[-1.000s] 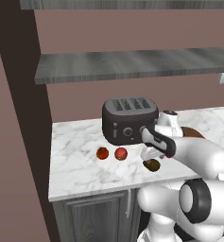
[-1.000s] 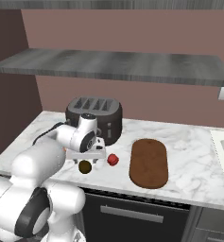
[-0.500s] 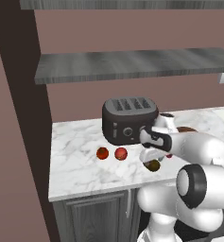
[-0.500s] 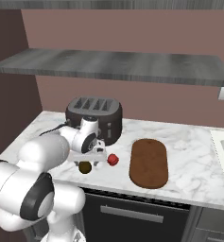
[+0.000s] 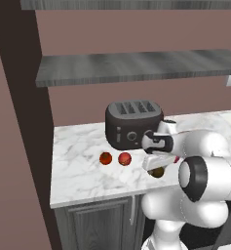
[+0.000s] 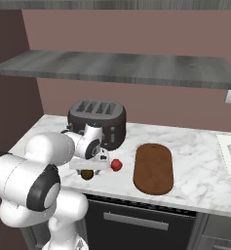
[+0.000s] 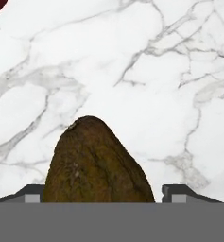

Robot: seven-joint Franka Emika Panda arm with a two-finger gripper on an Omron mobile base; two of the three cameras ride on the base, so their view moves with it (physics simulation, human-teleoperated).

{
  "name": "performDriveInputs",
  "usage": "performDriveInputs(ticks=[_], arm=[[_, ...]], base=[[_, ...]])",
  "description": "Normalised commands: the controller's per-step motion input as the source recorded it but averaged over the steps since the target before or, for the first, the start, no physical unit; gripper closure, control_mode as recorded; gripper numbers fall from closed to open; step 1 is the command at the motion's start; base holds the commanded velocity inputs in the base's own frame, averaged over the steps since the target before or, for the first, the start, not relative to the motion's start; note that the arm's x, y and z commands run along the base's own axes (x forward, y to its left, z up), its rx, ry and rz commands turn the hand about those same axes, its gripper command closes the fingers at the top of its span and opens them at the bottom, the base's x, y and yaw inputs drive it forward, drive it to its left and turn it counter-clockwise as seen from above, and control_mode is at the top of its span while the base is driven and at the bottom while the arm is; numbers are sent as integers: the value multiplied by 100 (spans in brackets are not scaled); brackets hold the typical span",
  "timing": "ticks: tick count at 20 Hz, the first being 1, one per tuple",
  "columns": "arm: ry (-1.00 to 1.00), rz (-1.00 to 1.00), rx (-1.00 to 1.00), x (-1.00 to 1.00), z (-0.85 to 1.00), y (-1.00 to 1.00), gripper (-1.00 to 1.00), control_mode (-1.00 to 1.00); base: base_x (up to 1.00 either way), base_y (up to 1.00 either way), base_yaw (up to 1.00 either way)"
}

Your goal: Place the avocado, onion, tomato, and bell pepper on the cutting board.

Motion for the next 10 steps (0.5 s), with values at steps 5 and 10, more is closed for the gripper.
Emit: performDriveInputs(ticks=[5, 10], arm=[[1, 0, 0, -3, -3, 0, 100, -100], [-1, 0, 3, -29, 18, -6, 100, -100]], base=[[0, 0, 0], [0, 0, 0]])
